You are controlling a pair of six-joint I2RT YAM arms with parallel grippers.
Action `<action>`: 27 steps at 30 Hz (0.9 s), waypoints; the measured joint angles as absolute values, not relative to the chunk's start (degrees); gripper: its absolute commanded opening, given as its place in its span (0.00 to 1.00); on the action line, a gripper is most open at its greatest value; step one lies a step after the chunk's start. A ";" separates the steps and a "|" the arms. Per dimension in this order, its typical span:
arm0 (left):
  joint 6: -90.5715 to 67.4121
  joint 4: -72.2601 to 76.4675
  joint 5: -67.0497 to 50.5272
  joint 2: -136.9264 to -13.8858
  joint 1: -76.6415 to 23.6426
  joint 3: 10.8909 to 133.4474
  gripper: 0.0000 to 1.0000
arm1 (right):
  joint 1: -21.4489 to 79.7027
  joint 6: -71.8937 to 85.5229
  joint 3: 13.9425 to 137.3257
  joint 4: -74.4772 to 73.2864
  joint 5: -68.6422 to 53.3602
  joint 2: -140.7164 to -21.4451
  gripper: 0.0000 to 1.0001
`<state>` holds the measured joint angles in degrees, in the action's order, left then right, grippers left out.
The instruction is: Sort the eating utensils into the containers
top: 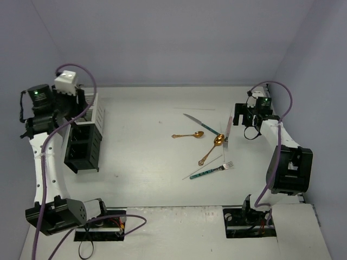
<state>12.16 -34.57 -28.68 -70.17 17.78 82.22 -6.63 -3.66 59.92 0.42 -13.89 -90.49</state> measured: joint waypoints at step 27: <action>17.37 -42.01 -13.45 -67.44 1.28 76.88 0.58 | -0.54 2.61 73.52 -9.12 -5.78 -110.74 0.36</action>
<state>17.37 -42.01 -13.45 -67.44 1.28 76.88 -0.54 2.61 73.52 -9.12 -5.78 -110.74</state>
